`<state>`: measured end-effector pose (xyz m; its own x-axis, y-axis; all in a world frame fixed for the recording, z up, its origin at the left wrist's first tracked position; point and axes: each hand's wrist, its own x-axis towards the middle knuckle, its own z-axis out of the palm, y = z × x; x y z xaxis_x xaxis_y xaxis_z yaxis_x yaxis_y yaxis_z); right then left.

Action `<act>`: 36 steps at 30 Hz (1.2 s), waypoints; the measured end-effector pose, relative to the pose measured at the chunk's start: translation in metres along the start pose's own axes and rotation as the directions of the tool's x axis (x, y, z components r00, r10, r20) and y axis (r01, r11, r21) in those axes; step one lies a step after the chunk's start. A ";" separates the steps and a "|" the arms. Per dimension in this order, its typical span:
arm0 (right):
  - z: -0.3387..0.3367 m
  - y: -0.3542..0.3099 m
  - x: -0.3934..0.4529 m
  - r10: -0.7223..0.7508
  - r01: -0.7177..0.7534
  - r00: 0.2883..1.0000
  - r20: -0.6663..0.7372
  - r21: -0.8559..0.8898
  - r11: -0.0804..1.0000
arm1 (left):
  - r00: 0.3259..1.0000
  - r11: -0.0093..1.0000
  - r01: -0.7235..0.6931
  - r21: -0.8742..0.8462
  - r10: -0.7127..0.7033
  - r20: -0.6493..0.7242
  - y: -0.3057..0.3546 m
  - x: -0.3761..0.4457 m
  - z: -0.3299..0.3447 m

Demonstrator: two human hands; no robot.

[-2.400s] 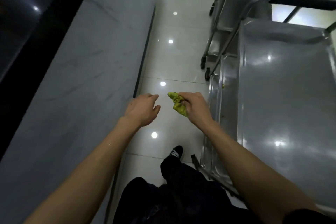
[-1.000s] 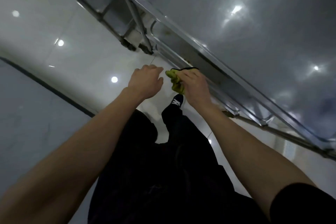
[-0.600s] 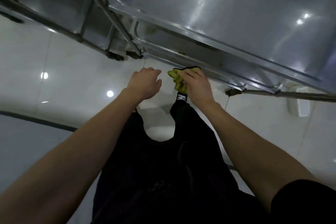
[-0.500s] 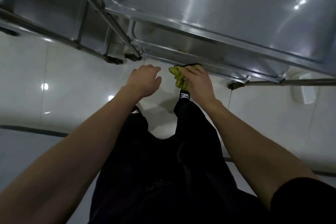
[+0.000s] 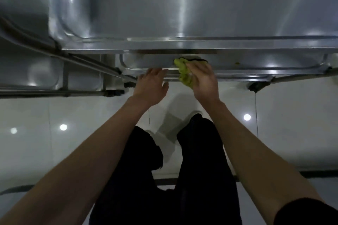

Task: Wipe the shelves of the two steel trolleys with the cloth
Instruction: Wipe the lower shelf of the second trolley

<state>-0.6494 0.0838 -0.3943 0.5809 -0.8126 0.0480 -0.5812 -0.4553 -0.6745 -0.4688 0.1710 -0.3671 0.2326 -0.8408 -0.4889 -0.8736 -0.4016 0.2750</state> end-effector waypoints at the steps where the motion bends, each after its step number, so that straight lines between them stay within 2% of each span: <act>1: 0.002 0.008 0.006 -0.015 0.015 0.999 -0.034 0.001 1.000 | 1.000 1.000 -0.019 0.002 0.019 -0.024 -0.002 0.013 0.005; 5: 0.016 0.043 0.032 -0.043 0.038 0.997 -0.066 -0.072 0.997 | 0.982 0.993 -0.116 0.033 0.120 -0.147 -0.012 0.060 0.026; 9: 0.044 0.082 0.052 -0.151 0.132 0.986 -0.066 -0.226 0.965 | 0.954 0.976 -0.188 0.109 0.208 -0.218 -0.019 0.097 0.050; 15: 0.074 0.107 0.061 -0.060 0.057 0.998 0.004 -0.399 0.915 | 0.867 0.945 -0.281 0.166 0.325 -0.379 -0.028 0.127 0.082; 18: 0.078 0.114 0.063 0.012 -0.004 1.000 0.016 -0.429 0.903 | 0.821 0.938 -0.291 0.189 0.346 -0.454 -0.033 0.135 0.091; 23: 0.085 0.115 0.066 0.020 -0.056 0.996 -0.085 -0.440 0.896 | 0.736 0.930 -0.300 0.210 0.366 -0.570 -0.057 0.136 0.101; 30: 0.091 0.107 0.058 0.044 -0.049 0.999 -0.020 -0.472 0.880 | 0.716 0.950 -0.248 0.188 0.311 -0.625 -0.105 0.115 0.099; 34: 0.093 0.107 0.058 0.021 -0.092 0.989 -0.150 -0.486 0.869 | 0.666 0.953 -0.244 0.183 0.301 -0.682 -0.132 0.107 0.097; 36: 0.096 0.105 0.057 0.013 -0.109 0.979 -0.203 -0.469 0.877 | 0.675 0.954 -0.221 0.202 0.299 -0.674 -0.138 0.103 0.100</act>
<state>-0.6228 0.0249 -0.5329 0.4455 -0.8755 0.1873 -0.8398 -0.4812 -0.2514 -0.3671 0.1763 -0.5377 0.1845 -0.9325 0.3105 -0.9712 -0.1245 0.2032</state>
